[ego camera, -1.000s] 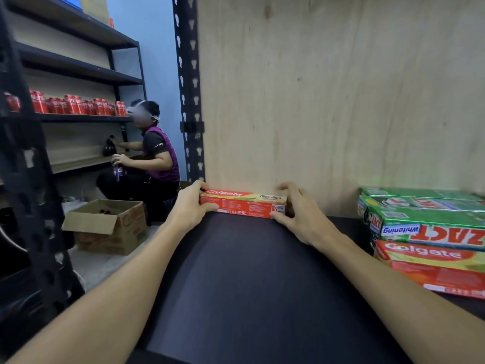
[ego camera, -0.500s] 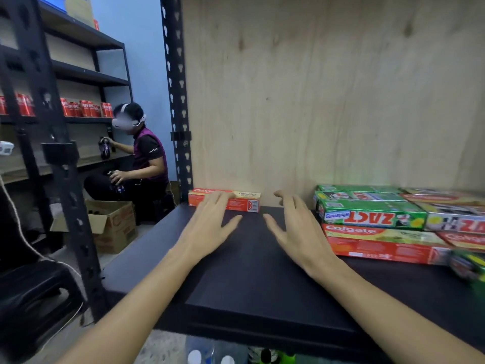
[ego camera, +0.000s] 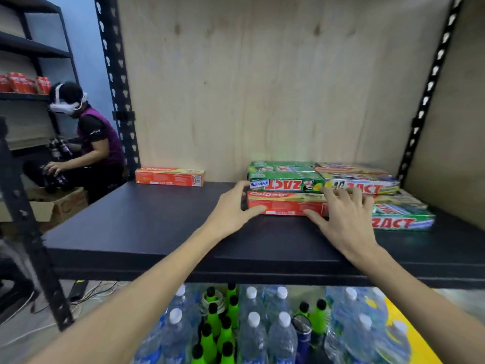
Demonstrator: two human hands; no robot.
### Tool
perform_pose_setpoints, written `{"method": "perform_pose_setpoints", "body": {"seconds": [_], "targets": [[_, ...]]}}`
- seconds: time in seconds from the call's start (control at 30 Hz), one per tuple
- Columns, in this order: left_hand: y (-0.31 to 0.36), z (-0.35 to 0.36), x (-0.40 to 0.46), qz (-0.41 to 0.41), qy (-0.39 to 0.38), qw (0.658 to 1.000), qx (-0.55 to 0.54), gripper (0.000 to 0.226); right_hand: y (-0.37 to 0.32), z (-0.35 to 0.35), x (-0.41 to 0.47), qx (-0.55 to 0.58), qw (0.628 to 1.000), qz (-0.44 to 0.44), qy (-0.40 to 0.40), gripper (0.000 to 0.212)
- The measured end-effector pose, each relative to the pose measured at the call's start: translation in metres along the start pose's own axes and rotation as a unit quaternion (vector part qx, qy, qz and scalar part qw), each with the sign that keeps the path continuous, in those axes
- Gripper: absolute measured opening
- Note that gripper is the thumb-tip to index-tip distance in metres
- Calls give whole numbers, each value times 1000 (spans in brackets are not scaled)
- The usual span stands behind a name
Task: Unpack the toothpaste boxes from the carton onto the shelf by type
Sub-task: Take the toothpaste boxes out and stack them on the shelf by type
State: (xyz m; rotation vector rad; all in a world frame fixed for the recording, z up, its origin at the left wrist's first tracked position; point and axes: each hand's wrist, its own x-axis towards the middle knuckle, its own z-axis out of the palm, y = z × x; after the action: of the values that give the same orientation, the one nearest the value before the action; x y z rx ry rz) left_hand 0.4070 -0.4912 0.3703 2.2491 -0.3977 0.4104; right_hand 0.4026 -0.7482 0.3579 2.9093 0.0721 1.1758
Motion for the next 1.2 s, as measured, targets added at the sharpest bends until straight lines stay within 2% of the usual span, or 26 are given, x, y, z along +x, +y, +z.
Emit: {"method": "perform_pose_setpoints", "body": {"seconds": [0.13,0.27,0.4,0.5,0.6,0.7,0.8,1.0,1.1,1.2], "targets": [[6,9,5,-27,28,999,-11,61,0,2,0,-35,999,18,-29,61],[-1,5,8,-35,16,999,-13,55,0,5,2,-10,999,26,-33,65],[-7,0,7,-32,14,999,-11,57,-3,6,2,30,999,-16,9,79],[-21,-23,2,-35,8,999,13,54,-7,7,5,23,999,-47,9,70],[-46,-63,-11,-45,6,998,42,50,-19,7,12,27,992,-122,2,65],[-74,-105,-25,-63,22,996,65,45,-47,7,23,76,976,-204,-26,60],[-98,-138,-36,-84,37,993,73,42,-96,11,30,141,958,-245,-53,62],[-143,-180,-42,-115,77,985,99,40,-183,30,52,215,944,-236,-78,63],[-164,-195,-35,-134,109,978,120,40,-213,47,67,273,925,-243,-100,62],[-179,-201,-20,-150,140,969,137,48,-231,66,87,340,906,-216,-133,74]]}}
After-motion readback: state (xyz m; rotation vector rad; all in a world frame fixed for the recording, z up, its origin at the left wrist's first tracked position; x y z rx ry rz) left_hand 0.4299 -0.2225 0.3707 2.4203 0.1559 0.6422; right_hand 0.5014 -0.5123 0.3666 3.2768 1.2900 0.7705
